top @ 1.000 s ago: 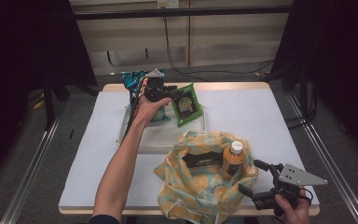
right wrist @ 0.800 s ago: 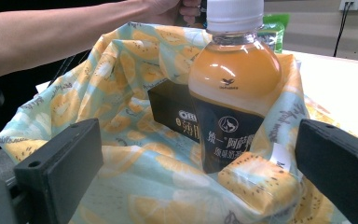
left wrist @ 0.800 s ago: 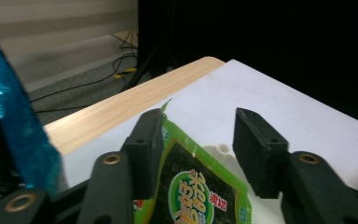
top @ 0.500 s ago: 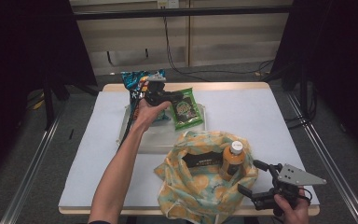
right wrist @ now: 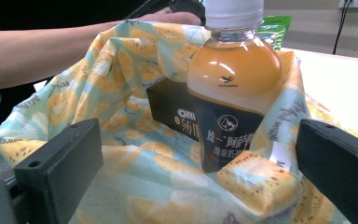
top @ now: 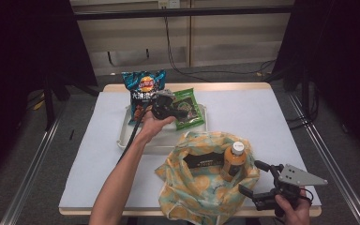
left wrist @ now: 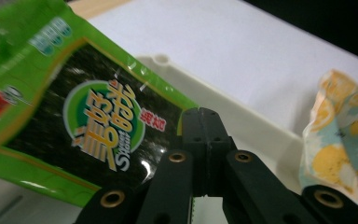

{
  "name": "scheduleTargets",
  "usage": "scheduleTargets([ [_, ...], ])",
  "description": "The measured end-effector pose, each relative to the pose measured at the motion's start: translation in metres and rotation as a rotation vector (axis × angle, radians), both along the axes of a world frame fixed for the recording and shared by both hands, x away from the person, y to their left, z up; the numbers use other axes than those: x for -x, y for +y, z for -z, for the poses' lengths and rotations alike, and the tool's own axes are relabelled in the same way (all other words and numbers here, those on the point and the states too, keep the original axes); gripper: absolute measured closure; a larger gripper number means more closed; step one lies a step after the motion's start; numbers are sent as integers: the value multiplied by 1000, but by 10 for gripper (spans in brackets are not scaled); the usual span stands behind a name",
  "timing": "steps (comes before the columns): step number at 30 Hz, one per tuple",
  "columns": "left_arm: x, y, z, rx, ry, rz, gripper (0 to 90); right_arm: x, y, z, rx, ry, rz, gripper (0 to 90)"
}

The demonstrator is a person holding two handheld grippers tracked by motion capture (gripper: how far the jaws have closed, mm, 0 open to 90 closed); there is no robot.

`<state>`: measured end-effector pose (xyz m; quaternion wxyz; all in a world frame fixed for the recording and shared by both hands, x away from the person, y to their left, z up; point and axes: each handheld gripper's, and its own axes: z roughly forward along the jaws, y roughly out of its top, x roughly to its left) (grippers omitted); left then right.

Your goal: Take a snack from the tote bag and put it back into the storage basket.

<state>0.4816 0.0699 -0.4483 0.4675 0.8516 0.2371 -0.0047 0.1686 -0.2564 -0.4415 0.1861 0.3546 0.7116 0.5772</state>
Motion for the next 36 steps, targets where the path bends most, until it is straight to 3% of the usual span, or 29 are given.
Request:
scheduleTargets([
  [4,3,-13,14,-68,13,37,900,0,0,0,1,1,-3,4],
  [8,3,-19,21,-98,29,58,900,0,-1,0,4,0,5,4],
  [9,3,-20,21,-134,24,52,900,0,-1,0,5,-1,6,4],
  [11,2,-19,22,-161,36,80,900,0,-2,0,6,0,4,4],
  [12,2,-20,25,-133,37,72,900,0,-2,0,7,0,4,4],
  [13,1,-18,24,-178,43,72,900,0,-1,0,6,-3,-2,4],
  [14,0,-17,25,-187,46,70,900,0,0,0,7,-2,-4,4],
  [15,0,-17,27,-165,58,52,900,0,0,0,5,-1,-5,4],
  [19,-4,-12,28,-183,56,20,900,0,0,0,2,0,-1,4],
  [20,-5,-12,28,-213,54,16,900,0,0,0,2,0,0,4],
  [22,-7,-13,28,-235,41,-12,900,0,0,0,7,-2,-3,4],
  [23,-9,-13,29,-218,57,-5,900,0,0,0,5,0,-3,4],
  [30,-16,-14,31,-206,47,-47,900,1,-1,0,5,-1,-1,4],
  [34,-19,-16,31,-205,26,-60,900,1,-1,0,4,-1,-1,4],
  [36,-19,-17,31,-224,3,-85,900,1,-1,0,4,-2,-1,4],
])
